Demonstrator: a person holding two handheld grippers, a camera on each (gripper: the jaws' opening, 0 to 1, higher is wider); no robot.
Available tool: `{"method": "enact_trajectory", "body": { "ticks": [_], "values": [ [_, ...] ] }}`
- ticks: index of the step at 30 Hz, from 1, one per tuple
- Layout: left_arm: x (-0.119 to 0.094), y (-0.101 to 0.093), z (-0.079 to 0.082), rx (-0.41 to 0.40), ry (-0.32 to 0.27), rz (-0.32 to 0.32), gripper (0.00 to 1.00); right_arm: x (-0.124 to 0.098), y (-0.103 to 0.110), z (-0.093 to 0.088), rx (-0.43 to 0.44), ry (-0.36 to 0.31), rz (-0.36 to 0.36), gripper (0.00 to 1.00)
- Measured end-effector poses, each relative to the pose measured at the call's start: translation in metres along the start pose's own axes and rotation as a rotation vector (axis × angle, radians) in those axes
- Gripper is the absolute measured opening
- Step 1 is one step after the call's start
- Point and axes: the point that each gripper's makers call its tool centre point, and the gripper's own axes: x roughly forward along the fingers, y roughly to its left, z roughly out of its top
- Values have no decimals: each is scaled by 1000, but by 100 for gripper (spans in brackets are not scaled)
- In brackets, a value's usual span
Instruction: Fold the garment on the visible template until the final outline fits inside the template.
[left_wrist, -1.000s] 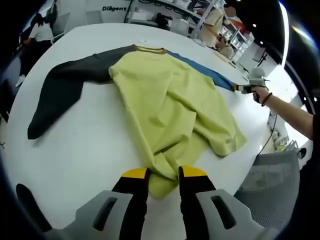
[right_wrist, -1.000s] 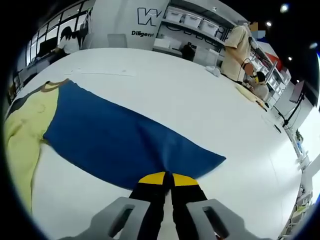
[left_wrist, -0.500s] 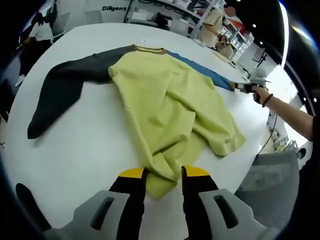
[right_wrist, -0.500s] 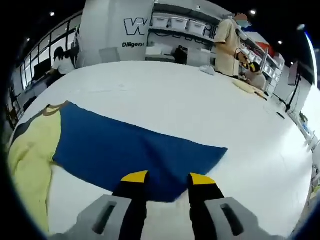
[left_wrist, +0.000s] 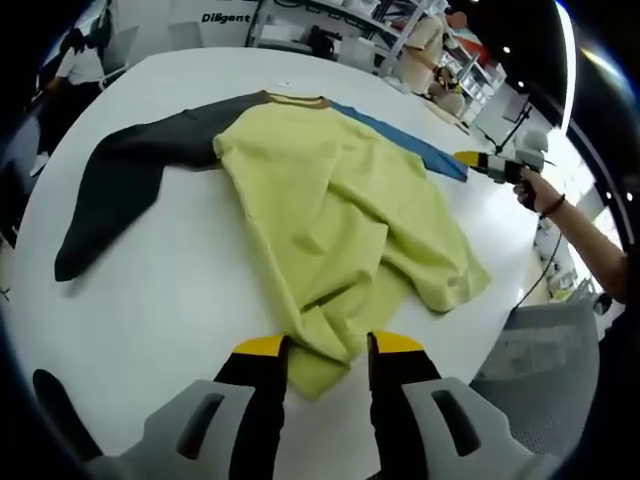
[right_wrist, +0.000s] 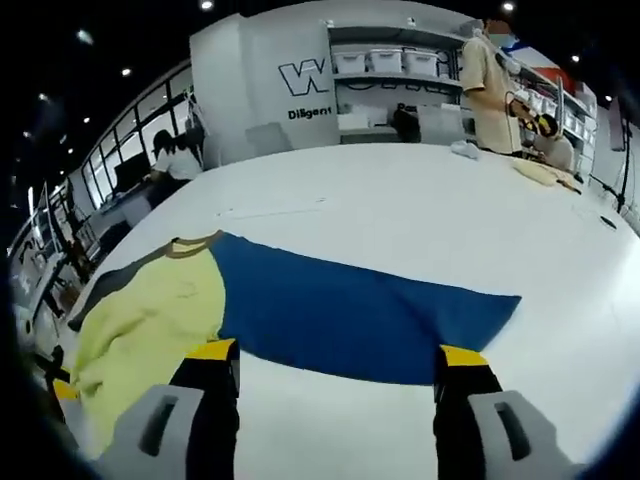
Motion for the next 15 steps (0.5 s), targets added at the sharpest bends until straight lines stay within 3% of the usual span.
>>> {"method": "enact_trajectory", "body": {
  "ticks": [9, 15],
  "values": [
    [0, -2, 0, 5, 2, -3, 33, -14, 46, -5, -64, 5, 138, 99],
    [0, -3, -1, 14, 12, -6, 33, -24, 74, -14, -78, 25, 223, 99]
  ]
}}
